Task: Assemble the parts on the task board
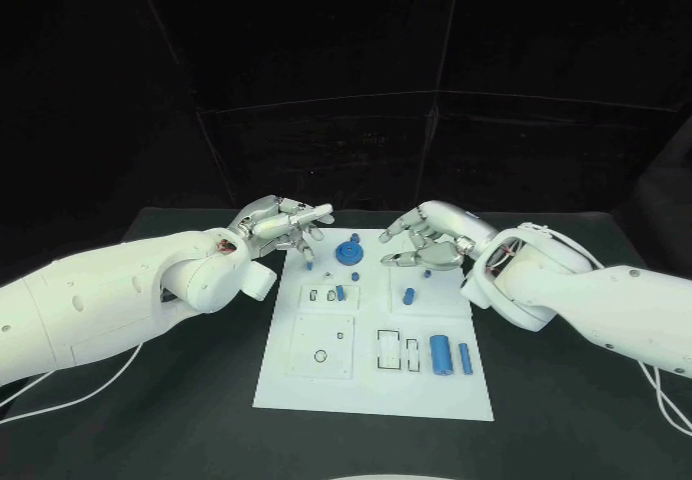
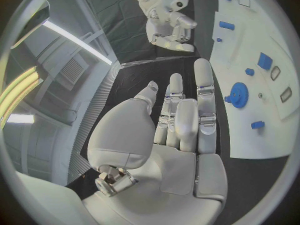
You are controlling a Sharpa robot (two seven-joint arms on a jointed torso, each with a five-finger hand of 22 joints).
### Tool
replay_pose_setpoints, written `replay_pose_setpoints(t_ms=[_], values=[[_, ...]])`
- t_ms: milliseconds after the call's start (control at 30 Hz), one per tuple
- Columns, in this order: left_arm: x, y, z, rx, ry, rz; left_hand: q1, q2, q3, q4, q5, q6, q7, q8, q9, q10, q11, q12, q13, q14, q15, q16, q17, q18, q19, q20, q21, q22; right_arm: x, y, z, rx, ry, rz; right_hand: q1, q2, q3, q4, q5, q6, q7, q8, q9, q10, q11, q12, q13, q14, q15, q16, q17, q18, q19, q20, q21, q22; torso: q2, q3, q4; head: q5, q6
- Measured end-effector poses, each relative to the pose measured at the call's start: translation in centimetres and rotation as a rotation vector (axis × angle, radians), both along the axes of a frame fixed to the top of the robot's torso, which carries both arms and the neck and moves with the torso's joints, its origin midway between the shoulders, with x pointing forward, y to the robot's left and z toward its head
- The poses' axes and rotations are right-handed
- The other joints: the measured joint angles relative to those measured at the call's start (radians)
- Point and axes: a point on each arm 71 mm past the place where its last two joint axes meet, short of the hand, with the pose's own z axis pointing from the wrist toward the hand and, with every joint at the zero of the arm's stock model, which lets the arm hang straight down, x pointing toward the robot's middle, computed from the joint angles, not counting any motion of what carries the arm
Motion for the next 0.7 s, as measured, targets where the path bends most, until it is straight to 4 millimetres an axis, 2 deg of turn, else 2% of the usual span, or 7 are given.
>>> replay_pose_setpoints(t_ms=[67,100,133,167,233,267,700], values=[[0.2,0.2,0.1,0.073,0.016,-0.015,-0.012,0.011,-0.014,0.013,0.000,0.003,-0.008,0.029,0.019,0.006,-0.011,0.092,0.079,0.002,-0.005,0.096,0.048,-0.017,0.024,-0.010,0.123,0.138,0.4,-1.2,0.4,0.017,0.009,-0.023,0.000,0.000,0.000,0.000,0.000,0.001,0.001,0.002,-0.001,0.000,0.000,0.000,0.000,0.000,0.000,0.000,0.000,0.000,0.000,0.000,0.000,-0.001,-0.007,0.0024,-0.0029,0.002,-0.003],[0.4,0.2,0.2,0.111,0.023,-0.024,-0.025,0.015,-0.026,0.025,0.005,-0.001,-0.021,0.056,0.036,0.003,-0.018,0.215,0.197,0.000,-0.015,0.145,0.058,-0.031,0.035,-0.018,0.209,0.235,0.5,-1.8,0.5,0.024,0.014,-0.034,0.000,0.000,0.000,0.000,0.000,0.003,0.003,0.002,-0.001,0.000,0.000,0.000,0.000,0.000,0.000,0.000,0.000,0.000,0.000,0.000,0.000,-0.001,-0.010,0.0035,-0.0040,0.004,-0.005],[0.4,0.2,0.3,0.136,0.028,-0.031,-0.025,0.016,-0.031,0.027,0.009,-0.007,-0.027,0.067,0.044,-0.001,-0.022,0.260,0.240,0.001,-0.019,0.157,0.059,-0.031,0.038,-0.021,0.236,0.263,0.6,-2.1,0.6,0.028,0.016,-0.042,0.000,0.000,0.000,0.000,0.000,0.003,0.003,0.002,-0.001,0.000,0.000,0.000,0.000,0.000,0.000,0.000,0.000,0.000,0.000,0.000,0.000,-0.001,-0.012,0.0041,-0.0047,0.004,-0.006],[0.6,0.1,0.4,0.176,0.035,-0.042,-0.033,0.019,-0.046,0.038,0.013,-0.015,-0.034,0.096,0.065,-0.011,-0.030,0.374,0.349,0.002,-0.024,0.184,0.061,-0.047,0.045,-0.028,0.308,0.346,0.8,-2.7,0.7,0.033,0.020,-0.053,0.000,0.000,0.000,0.000,0.000,0.003,0.003,0.002,-0.001,0.000,0.000,0.000,0.000,0.000,0.000,0.000,0.000,0.000,0.000,0.000,0.000,-0.001,-0.014,0.0051,-0.0058,0.005,-0.009],[0.8,-0.2,0.6,0.268,0.056,-0.069,-0.048,0.032,-0.085,0.071,0.012,-0.071,-0.037,0.192,0.137,-0.094,-0.035,0.602,0.564,0.001,-0.026,0.215,0.062,-0.063,0.054,-0.037,0.475,0.538,1.2,-3.8,1.0,0.043,0.026,-0.079,0.000,0.000,-0.006,0.000,0.001,0.003,0.003,0.002,-0.001,0.000,0.000,0.000,0.000,0.000,0.000,0.000,0.000,0.000,0.000,0.000,0.000,-0.004,-0.019,0.0073,-0.0077,0.009,-0.015],[0.8,-0.4,0.6,0.308,0.065,-0.081,-0.053,0.037,-0.097,0.083,0.010,-0.092,-0.037,0.222,0.159,-0.119,-0.030,0.649,0.610,0.001,-0.026,0.221,0.062,-0.077,0.054,-0.037,0.530,0.611,1.3,-4.2,1.1,0.047,0.028,-0.090,0.000,0.000,-0.005,0.000,0.004,0.003,0.003,0.002,-0.001,0.000,0.000,0.000,0.000,0.000,0.000,0.000,0.000,0.000,0.000,0.000,0.000,-0.004,-0.021,0.0081,-0.0082,0.010,-0.016],[2.3,-4.0,0.4,0.857,0.140,-0.221,-0.055,0.057,-0.173,0.148,0.007,-0.188,-0.040,0.383,0.276,-0.156,-0.030,0.765,0.719,0.001,-0.026,0.241,0.062,-0.077,0.054,-0.037,0.641,0.760,2.4,-6.1,1.3,0.065,0.059,-0.163,0.000,0.000,-0.017,0.003,0.023,0.007,0.000,0.002,-0.005,0.004,-0.004,0.000,0.000,0.000,0.000,-0.009,0.001,0.000,-0.007,0.000,-0.008,-0.015,-0.032,0.0104,-0.0074,0.015,-0.029]])
